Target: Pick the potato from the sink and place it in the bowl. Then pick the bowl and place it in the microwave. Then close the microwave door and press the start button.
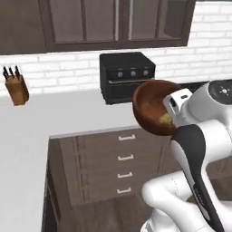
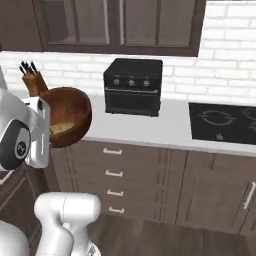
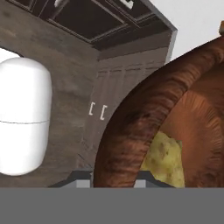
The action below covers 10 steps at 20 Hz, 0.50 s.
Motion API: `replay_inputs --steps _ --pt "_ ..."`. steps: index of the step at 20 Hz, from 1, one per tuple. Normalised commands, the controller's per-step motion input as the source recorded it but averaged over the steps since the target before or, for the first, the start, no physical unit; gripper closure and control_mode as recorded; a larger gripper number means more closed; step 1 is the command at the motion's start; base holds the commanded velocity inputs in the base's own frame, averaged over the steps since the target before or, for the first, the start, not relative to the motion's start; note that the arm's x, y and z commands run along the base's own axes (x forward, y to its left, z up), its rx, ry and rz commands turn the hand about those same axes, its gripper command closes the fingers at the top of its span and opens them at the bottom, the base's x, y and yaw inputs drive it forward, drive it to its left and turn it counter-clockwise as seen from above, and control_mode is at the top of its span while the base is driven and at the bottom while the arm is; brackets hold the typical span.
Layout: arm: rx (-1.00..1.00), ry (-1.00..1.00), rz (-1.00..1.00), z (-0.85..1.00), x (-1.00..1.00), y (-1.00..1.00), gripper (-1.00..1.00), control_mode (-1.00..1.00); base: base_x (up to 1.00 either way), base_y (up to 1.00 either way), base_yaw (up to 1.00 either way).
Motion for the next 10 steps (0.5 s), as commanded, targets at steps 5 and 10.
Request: replay_inputs --steps 5,10 --pt "0.00 0.00 0.00 0.00 0.00 0.00 1.00 1.00 0.00 -0.85 -0.71" --pt "0.00 0.00 0.00 0.00 0.00 0.00 1.00 1.00 0.04 -0.92 -0.74"
